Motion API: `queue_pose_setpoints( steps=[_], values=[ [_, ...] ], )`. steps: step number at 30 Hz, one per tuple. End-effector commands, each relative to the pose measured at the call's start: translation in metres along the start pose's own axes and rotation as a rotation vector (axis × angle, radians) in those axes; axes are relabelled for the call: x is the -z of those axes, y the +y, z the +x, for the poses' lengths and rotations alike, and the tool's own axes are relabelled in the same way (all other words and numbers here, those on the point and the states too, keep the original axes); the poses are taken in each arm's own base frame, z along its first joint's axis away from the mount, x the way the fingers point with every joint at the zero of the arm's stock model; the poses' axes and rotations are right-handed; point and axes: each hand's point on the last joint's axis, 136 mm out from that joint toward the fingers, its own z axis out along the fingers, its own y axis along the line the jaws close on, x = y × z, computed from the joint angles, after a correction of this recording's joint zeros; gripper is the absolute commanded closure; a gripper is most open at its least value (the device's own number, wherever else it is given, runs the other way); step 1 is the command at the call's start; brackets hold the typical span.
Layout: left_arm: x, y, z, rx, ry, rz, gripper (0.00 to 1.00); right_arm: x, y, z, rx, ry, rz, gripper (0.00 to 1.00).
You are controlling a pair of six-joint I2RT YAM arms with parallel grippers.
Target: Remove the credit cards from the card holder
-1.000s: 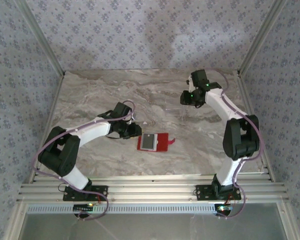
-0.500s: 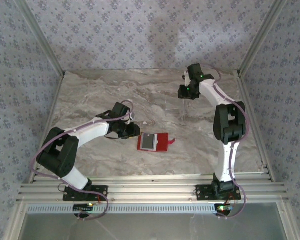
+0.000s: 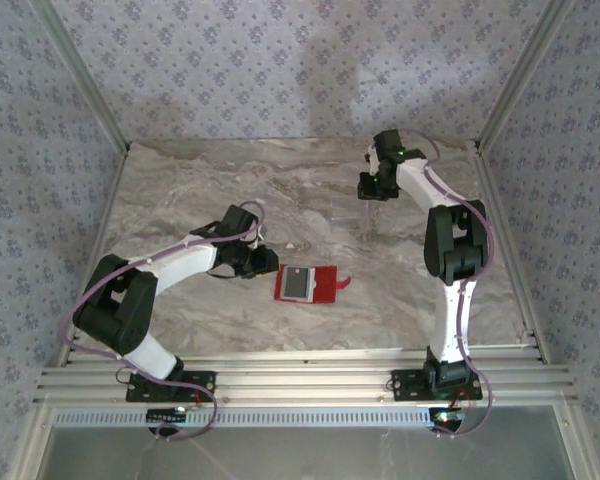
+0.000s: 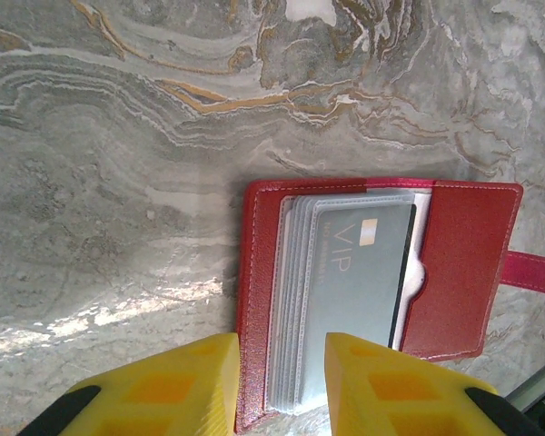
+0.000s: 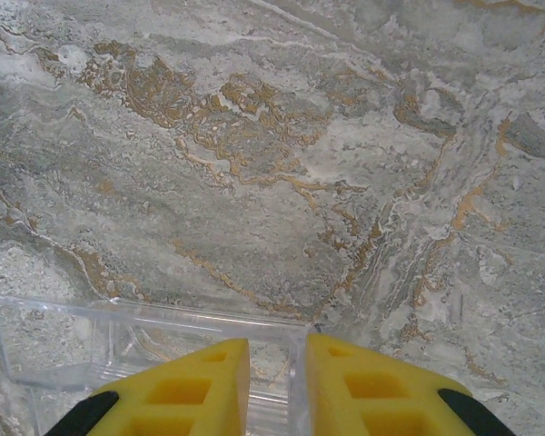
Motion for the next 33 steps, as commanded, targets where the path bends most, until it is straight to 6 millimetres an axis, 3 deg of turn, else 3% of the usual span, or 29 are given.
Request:
queue_pose_setpoints(
  steps=[1,7,17,23,33],
  values=[
    [0.004,-0.003,0.000,-0.014,0.001,0.022,0.69,0.016,-0.001,-0.007,0.000,-0.018,0.007,0.75],
    [0.005,-0.003,-0.001,-0.010,-0.002,0.025,0.69,0.027,-0.001,-0.012,-0.003,-0.043,0.020,0.75],
    [0.005,-0.002,-0.001,-0.007,0.002,0.027,0.69,-0.009,-0.004,0.002,-0.021,0.029,0.006,0.75],
    [0.006,0.000,0.000,-0.002,0.002,0.027,0.69,-0.018,-0.005,0.006,-0.027,0.052,0.003,0.78],
    [0.012,0.003,-0.003,0.001,-0.019,0.019,0.69,0.007,0.002,0.002,-0.010,0.002,0.084,0.90]
  ],
)
